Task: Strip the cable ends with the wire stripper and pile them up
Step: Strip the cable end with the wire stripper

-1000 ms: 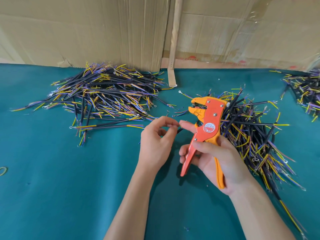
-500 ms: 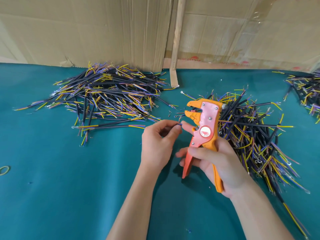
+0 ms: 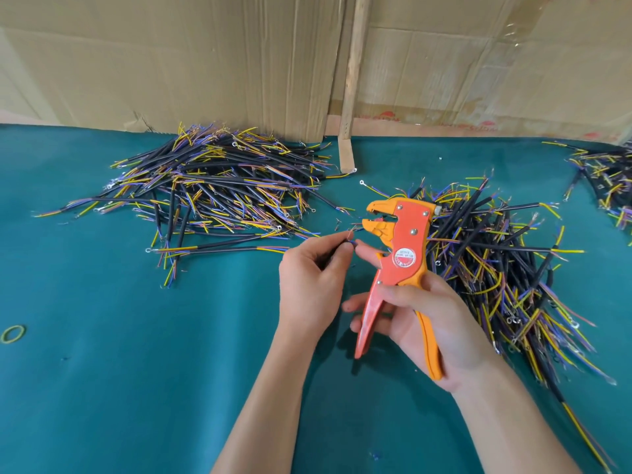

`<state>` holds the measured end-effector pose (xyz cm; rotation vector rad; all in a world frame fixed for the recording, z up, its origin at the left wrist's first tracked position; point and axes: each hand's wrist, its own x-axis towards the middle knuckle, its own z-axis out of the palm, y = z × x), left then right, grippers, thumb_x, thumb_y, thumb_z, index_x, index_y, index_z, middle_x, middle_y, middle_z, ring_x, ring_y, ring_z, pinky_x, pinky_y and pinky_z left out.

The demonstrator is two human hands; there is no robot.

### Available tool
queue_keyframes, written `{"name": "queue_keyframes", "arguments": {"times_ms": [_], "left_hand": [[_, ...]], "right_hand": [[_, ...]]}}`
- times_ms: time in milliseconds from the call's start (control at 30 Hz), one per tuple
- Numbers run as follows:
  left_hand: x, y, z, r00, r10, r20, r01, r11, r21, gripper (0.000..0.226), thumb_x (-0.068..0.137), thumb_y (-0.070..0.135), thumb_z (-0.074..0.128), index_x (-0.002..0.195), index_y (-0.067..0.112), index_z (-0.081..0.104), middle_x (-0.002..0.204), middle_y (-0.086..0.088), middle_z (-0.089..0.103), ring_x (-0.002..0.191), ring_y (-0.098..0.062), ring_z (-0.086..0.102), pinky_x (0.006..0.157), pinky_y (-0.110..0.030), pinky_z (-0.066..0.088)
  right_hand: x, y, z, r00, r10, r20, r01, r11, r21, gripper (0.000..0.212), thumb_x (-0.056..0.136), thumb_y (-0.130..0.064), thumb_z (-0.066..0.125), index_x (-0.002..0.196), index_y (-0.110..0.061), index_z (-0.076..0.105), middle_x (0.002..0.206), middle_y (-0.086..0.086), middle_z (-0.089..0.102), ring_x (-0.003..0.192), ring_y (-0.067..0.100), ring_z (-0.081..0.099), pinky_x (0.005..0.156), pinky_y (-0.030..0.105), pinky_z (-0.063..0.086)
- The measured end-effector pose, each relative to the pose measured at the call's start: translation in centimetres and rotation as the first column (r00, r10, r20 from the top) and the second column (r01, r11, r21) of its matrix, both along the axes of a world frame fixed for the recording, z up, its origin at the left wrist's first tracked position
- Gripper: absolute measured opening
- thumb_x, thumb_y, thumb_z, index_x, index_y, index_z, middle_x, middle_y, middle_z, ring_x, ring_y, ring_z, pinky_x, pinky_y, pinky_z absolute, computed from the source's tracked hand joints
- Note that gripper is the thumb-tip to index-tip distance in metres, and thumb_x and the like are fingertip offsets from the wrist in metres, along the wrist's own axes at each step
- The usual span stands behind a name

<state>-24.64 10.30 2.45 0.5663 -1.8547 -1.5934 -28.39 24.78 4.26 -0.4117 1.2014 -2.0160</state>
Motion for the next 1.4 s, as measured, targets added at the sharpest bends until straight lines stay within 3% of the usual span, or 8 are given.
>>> {"name": "queue_keyframes", "arguments": {"times_ms": [133,233,367,567,733,867,1300,1400], "left_hand": [[0.0,0.3,-0.2,0.991,0.135,0.015,-0.12,0.919,-0.375,0.02,0.091,0.007,0.071,0.108,0.014,0.079,0.088,-0.002,0.071,0.08,-0.024,0.063,0.074,-0.034,0.05],[0.1,0.2,-0.2,0.979,0.201,-0.036,-0.19,0.83,-0.524,0.021,0.087,0.005,0.074,0.108,0.009,0.077,0.087,-0.005,0.071,0.082,-0.029,0.063,0.075,-0.036,0.05],[0.3,-0.1,-0.5,0.968,0.245,-0.057,-0.243,0.852,-0.464,0.016,0.085,0.006,0.076,0.089,0.013,0.062,0.081,0.004,0.066,0.079,-0.024,0.061,0.072,-0.039,0.05],[0.4,-0.4,-0.6,0.95,0.253,-0.181,-0.311,0.765,-0.564,0.025,0.079,0.0,0.078,0.07,0.006,0.056,0.07,0.006,0.053,0.065,-0.022,0.05,0.059,-0.031,0.041],[0.4,-0.3,-0.5,0.956,0.205,-0.212,-0.294,0.718,-0.632,0.03,0.073,-0.014,0.077,0.065,0.004,0.054,0.064,0.003,0.053,0.065,-0.023,0.046,0.056,-0.031,0.04],[0.4,-0.1,-0.4,0.968,0.188,-0.166,-0.25,0.687,-0.682,0.029,0.07,-0.016,0.076,0.064,0.003,0.054,0.061,-0.003,0.056,0.065,-0.031,0.052,0.05,-0.042,0.044],[0.5,0.1,-0.3,0.97,0.187,-0.157,-0.242,0.672,-0.699,0.026,0.068,-0.015,0.078,0.065,0.002,0.058,0.062,-0.002,0.059,0.069,-0.032,0.055,0.048,-0.042,0.046],[0.5,0.1,-0.2,0.968,0.188,-0.165,-0.25,0.678,-0.691,0.025,0.069,-0.013,0.079,0.065,0.001,0.059,0.063,-0.003,0.06,0.069,-0.033,0.056,0.049,-0.043,0.047]], "right_hand": [[-0.3,0.4,0.3,0.999,-0.034,0.039,0.034,0.999,0.001,0.055,0.076,-0.009,0.068,0.131,-0.006,0.067,0.134,0.03,0.058,0.086,0.042,0.071,0.068,0.046,0.059],[-0.4,0.9,0.5,0.998,-0.044,0.04,0.044,0.999,0.009,0.053,0.078,-0.011,0.066,0.13,-0.001,0.065,0.125,0.025,0.067,0.085,0.042,0.071,0.068,0.047,0.058],[-0.4,1.4,0.8,0.997,0.032,0.07,-0.038,0.995,0.087,0.053,0.079,-0.012,0.065,0.129,0.005,0.06,0.12,0.03,0.068,0.079,0.041,0.07,0.069,0.049,0.059],[0.1,0.9,0.7,0.979,0.147,0.142,-0.166,0.976,0.138,0.047,0.079,-0.01,0.071,0.122,0.008,0.064,0.096,0.034,0.066,0.077,0.044,0.069,0.069,0.051,0.059],[-0.5,1.0,0.6,0.97,0.183,0.162,-0.202,0.973,0.11,0.06,0.071,-0.02,0.087,0.122,0.005,0.067,0.093,0.028,0.066,0.079,0.043,0.069,0.072,0.052,0.058],[-1.0,1.7,0.6,0.962,0.227,0.155,-0.246,0.962,0.116,0.058,0.077,-0.021,0.084,0.125,0.006,0.065,0.092,0.025,0.066,0.079,0.042,0.067,0.073,0.052,0.056],[-0.9,2.3,1.0,0.971,0.214,0.11,-0.232,0.953,0.193,0.06,0.067,-0.02,0.092,0.115,0.007,0.067,0.081,0.023,0.059,0.067,0.039,0.062,0.063,0.049,0.056],[-0.8,2.3,1.1,0.973,0.204,0.105,-0.222,0.954,0.202,0.05,0.072,-0.015,0.085,0.112,0.008,0.067,0.08,0.023,0.058,0.064,0.038,0.061,0.061,0.048,0.055]]}}
